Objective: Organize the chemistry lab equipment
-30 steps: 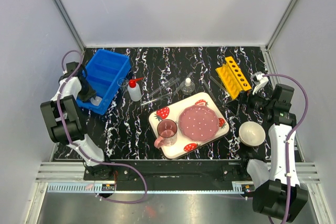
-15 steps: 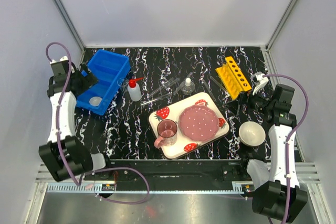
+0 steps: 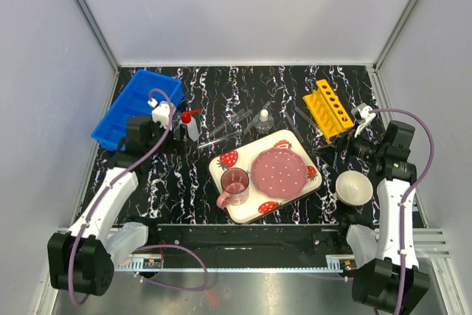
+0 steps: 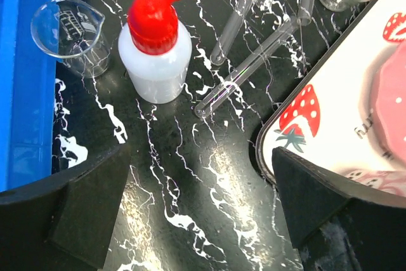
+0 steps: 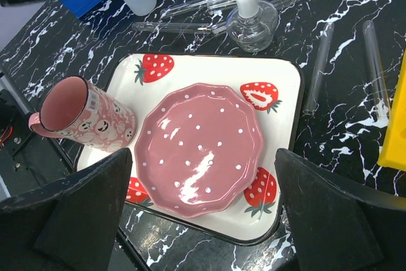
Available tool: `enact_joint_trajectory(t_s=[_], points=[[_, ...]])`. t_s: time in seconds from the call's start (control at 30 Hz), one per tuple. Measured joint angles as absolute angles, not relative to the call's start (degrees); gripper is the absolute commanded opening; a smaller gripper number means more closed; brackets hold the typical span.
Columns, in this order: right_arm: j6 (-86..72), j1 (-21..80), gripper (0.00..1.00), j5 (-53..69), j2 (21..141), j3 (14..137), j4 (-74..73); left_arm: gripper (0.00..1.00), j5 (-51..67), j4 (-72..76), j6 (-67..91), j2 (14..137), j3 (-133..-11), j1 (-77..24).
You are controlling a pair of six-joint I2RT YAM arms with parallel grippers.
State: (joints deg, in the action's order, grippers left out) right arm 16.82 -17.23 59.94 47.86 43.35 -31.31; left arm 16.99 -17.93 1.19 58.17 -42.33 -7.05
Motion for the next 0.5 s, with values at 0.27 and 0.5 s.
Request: enact_joint_trajectory(t_s=[0.27,0.5], points=[[17.82,-17.61,1.00,61.69,47.77,42.94,-31.31,0.99,16.01,-0.71,-1.69,63.48,-34.46,-8.10],[18.06,-17.69,1.00,62.24,47.66,42.89,-31.29,0.99,14.26,5.32,-1.74,75.64,-38.85,-8.80]])
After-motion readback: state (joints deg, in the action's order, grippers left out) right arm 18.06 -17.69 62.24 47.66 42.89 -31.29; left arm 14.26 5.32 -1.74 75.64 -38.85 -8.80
